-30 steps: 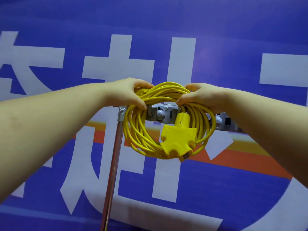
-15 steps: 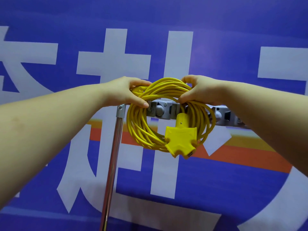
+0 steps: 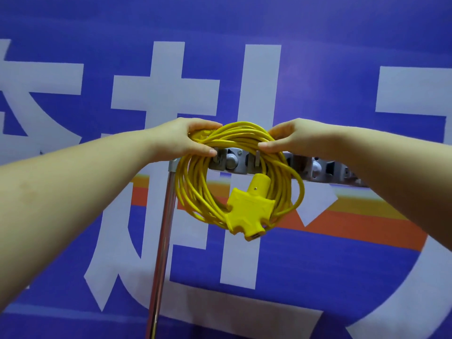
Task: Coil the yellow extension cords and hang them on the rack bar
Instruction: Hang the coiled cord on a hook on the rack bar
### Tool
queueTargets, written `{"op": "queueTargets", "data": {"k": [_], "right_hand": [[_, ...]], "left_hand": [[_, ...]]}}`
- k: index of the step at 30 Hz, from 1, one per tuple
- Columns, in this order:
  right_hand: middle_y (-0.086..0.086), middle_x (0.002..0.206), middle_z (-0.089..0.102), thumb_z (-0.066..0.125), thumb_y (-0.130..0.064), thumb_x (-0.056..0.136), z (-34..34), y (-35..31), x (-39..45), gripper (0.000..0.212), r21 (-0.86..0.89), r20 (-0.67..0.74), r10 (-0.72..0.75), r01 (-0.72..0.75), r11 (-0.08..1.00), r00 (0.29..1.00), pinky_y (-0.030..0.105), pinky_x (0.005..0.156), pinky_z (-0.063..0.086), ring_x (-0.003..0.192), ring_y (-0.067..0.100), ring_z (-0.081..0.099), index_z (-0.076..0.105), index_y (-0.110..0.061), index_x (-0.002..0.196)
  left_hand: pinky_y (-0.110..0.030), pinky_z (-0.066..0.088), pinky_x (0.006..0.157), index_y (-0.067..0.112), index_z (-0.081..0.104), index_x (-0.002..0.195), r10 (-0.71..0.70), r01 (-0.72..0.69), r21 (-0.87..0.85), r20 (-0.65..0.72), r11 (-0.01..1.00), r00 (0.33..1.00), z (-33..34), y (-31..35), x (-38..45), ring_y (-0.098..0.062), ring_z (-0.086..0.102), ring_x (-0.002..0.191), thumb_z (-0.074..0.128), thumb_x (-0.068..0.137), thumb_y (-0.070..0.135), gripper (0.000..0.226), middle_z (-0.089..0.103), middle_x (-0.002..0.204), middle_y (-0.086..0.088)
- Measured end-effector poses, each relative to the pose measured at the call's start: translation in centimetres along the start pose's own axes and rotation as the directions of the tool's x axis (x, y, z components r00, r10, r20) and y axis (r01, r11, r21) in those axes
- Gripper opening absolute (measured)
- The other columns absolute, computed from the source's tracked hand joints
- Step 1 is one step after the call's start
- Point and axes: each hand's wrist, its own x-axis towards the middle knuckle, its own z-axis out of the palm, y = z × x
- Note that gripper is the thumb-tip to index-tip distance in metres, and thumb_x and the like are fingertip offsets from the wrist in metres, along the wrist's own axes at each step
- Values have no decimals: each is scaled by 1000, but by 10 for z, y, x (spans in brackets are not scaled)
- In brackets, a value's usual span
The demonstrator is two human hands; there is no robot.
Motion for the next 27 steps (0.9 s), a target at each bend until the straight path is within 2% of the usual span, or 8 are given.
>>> {"op": "queueTargets", "data": {"k": [3, 6, 8, 11, 17, 20, 24, 27], "right_hand": [[-5, 110, 66, 54, -54, 82, 7, -2, -3, 43, 1, -5, -14, 14, 1000, 1000, 31, 92, 43, 105, 15, 59, 65, -25, 111], [-12, 89, 63, 46, -52, 89, 13, -5, -5, 43, -22, -16, -44, 44, 999, 999, 25, 79, 42, 84, 7, 60, 62, -23, 117], [-12, 85, 60, 39, -50, 93, 18, -5, -7, 44, -54, -25, -55, 54, 997, 998, 24, 76, 41, 78, 5, 57, 59, -22, 120], [1, 109, 64, 30, -51, 95, 22, -5, -12, 49, -132, -16, -65, 62, 989, 998, 30, 88, 45, 97, 16, 59, 54, -22, 127], [7, 131, 56, 24, -54, 95, 23, -6, -16, 55, -233, -10, -61, 57, 971, 998, 44, 104, 40, 120, 25, 51, 41, -28, 140], [9, 139, 49, 21, -54, 96, 22, -8, -17, 56, -264, 8, -27, 29, 964, 1000, 43, 107, 36, 127, 28, 45, 33, -28, 145], [9, 151, 32, 21, -55, 96, 22, -13, -14, 65, -298, 12, 33, -28, 954, 999, 43, 113, 28, 138, 30, 32, 19, -19, 150], [10, 152, 28, 28, -57, 94, 27, -17, -18, 69, -277, -73, -26, 5, 961, 997, 43, 109, 32, 137, 30, 31, 9, -23, 151]], "left_hand": [[-16, 43, 76, 37, 37, 138, -40, 40, -70, 10, 997, 999, 3, -6, -4, -9, 49, 109, 55, 88, 36, 54, 49, 121, 12], [-26, 39, 89, 34, 30, 143, -59, 57, -156, -6, 986, 998, 10, -10, -7, -9, 43, 116, 42, 93, 41, 51, 45, 129, 10], [-28, 37, 94, 34, 27, 144, -64, 60, -197, -14, 979, 998, 14, -12, -7, -11, 40, 123, 39, 96, 40, 51, 41, 139, 8], [-31, 33, 100, 34, 26, 144, -63, 48, -259, -48, 965, 997, 20, -17, -10, -18, 35, 135, 38, 97, 39, 49, 35, 148, 3], [-26, 36, 96, 29, 30, 145, -54, -5, -308, -182, 951, 982, 38, -22, -19, -16, 40, 131, 40, 98, 32, 47, 40, 144, 0], [-28, 35, 100, 29, 27, 146, -60, 19, -204, -198, 979, 978, 36, -20, -18, -18, 37, 133, 37, 99, 35, 48, 37, 147, -1], [-33, 34, 103, 28, 26, 147, 26, 34, 232, -253, 972, 967, 28, -16, -20, -21, 37, 132, 33, 98, 42, 52, 37, 144, -4], [-32, 34, 103, 28, 24, 148, 63, 20, 317, -251, 948, 966, 28, -19, -24, -19, 36, 133, 31, 96, 46, 55, 39, 145, -2]]}}
